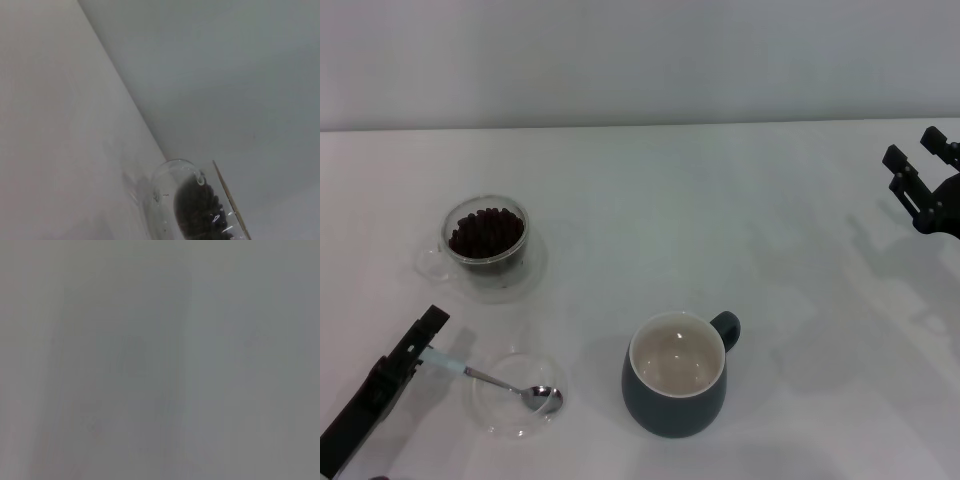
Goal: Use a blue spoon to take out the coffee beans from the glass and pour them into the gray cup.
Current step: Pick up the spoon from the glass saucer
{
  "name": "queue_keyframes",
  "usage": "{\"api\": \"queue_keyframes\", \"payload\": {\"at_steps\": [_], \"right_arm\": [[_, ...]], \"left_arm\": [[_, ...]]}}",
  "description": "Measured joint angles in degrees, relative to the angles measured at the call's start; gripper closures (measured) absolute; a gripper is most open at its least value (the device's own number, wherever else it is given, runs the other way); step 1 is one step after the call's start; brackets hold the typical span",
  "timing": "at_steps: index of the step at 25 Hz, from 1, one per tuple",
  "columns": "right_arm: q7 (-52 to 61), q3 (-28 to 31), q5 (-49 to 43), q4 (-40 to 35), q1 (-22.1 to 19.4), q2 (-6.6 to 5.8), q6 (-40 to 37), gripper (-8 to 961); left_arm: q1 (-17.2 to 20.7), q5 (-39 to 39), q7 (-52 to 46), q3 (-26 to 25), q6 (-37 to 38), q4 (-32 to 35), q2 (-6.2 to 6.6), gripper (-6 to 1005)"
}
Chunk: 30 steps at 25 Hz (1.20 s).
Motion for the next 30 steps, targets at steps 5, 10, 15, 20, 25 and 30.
{"api": "queue_keyframes", "payload": {"at_steps": [5,10,15,20,25,30], "right_arm": [[-0.02,0.0,0.0,0.0,0.0,0.0,0.1,440],[-0.59,0.0,0.0,0.0,-0.02,0.07,0.21,440],[-0.73,-0.01,0.0,0.0,0.06,0.17,0.43,440],[-0.73,0.0,0.0,0.0,0.03,0.23,0.72,440],[-0.73,0.0,0.0,0.21,-0.06,0.25,0.83,440],[-0.73,-0.01,0.0,0.29,-0.11,0.12,1.44,439]], "left_arm": [[-0.41,0.14,-0.06,0.16,0.0,0.06,0.19,111],[-1.21,0.27,-1.14,1.11,-0.38,0.13,0.41,228],[-2.55,0.91,-3.02,3.24,-2.15,0.3,0.44,296],[-2.33,0.99,-3.23,3.32,-2.6,0.33,0.23,295],[-1.78,0.99,-2.68,3.65,-2.15,0.3,0.12,295],[-1.45,0.97,-2.05,3.51,-1.21,0.33,0.06,296]]}}
